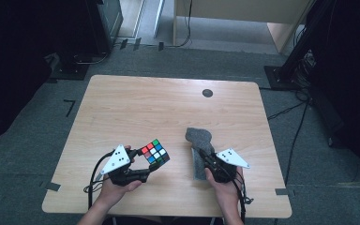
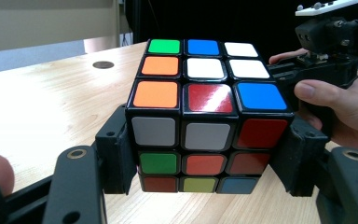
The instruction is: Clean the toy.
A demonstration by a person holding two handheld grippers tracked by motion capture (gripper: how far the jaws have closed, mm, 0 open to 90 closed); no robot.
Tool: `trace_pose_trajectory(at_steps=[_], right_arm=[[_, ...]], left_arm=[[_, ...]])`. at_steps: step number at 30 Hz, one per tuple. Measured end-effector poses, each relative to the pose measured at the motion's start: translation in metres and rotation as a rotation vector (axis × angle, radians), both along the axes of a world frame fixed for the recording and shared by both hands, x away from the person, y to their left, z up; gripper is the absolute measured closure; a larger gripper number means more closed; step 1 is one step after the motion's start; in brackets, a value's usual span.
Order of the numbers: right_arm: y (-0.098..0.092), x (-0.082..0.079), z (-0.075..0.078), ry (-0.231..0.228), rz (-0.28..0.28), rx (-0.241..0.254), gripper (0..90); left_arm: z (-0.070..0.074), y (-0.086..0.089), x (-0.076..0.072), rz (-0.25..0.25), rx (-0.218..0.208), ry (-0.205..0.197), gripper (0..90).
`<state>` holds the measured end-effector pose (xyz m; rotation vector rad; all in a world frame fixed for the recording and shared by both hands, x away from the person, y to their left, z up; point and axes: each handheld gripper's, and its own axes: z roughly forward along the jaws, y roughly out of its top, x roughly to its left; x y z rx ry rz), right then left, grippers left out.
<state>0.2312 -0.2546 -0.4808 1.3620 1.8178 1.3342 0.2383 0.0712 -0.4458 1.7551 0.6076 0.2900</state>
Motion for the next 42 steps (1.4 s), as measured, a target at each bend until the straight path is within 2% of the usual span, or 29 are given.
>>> trace_pose_trajectory(at_steps=[1, 2, 6, 7, 8, 12, 17, 22, 28, 33, 37, 39, 42], right_arm=[[-0.001, 0.002, -0.003, 0.002, 0.002, -0.013, 68.3], [-0.001, 0.002, -0.003, 0.002, 0.002, -0.013, 68.3], [0.000, 0.007, -0.010, 0.019, 0.016, -0.031, 47.8], [0.000, 0.007, -0.009, -0.002, 0.016, -0.032, 40.1], [0.000, 0.007, -0.009, -0.002, 0.016, -0.032, 40.1], [0.002, 0.003, 0.002, -0.044, 0.029, -0.017, 27.4], [0.019, -0.006, 0.013, -0.093, 0.144, 0.033, 24.1], [0.050, -0.013, 0.011, -0.123, 0.286, 0.070, 24.1], [0.078, -0.019, 0.004, -0.163, 0.382, 0.029, 21.5], [0.091, -0.023, 0.004, -0.192, 0.390, 0.028, 21.6], [0.097, -0.026, 0.005, -0.207, 0.361, 0.029, 24.8], [0.097, -0.026, 0.005, -0.209, 0.337, 0.011, 29.2], [0.096, -0.026, 0.003, -0.215, 0.325, 0.025, 30.1]], left_arm=[[0.000, 0.000, 0.000, 0.001, 0.000, 0.001, 34.1], [0.000, 0.000, 0.000, 0.001, 0.002, 0.003, 34.1], [-0.001, 0.000, 0.001, 0.009, 0.012, 0.008, 34.1], [-0.002, 0.000, 0.003, 0.016, 0.011, 0.014, 34.1], [-0.002, 0.000, 0.003, 0.016, 0.011, 0.014, 34.1], [-0.001, 0.002, 0.005, 0.028, 0.004, 0.024, 34.1], [0.001, 0.000, 0.005, 0.033, 0.001, 0.032, 34.1], [0.005, -0.001, 0.008, 0.052, 0.002, 0.059, 34.1], [0.006, -0.002, 0.008, 0.066, -0.006, 0.083, 34.1], [0.004, -0.011, 0.005, 0.058, 0.004, 0.100, 34.1], [0.001, -0.019, 0.002, 0.049, 0.011, 0.113, 34.1], [0.001, -0.020, 0.001, 0.037, 0.005, 0.125, 34.1], [0.001, -0.023, 0.000, 0.036, 0.002, 0.129, 34.1]])
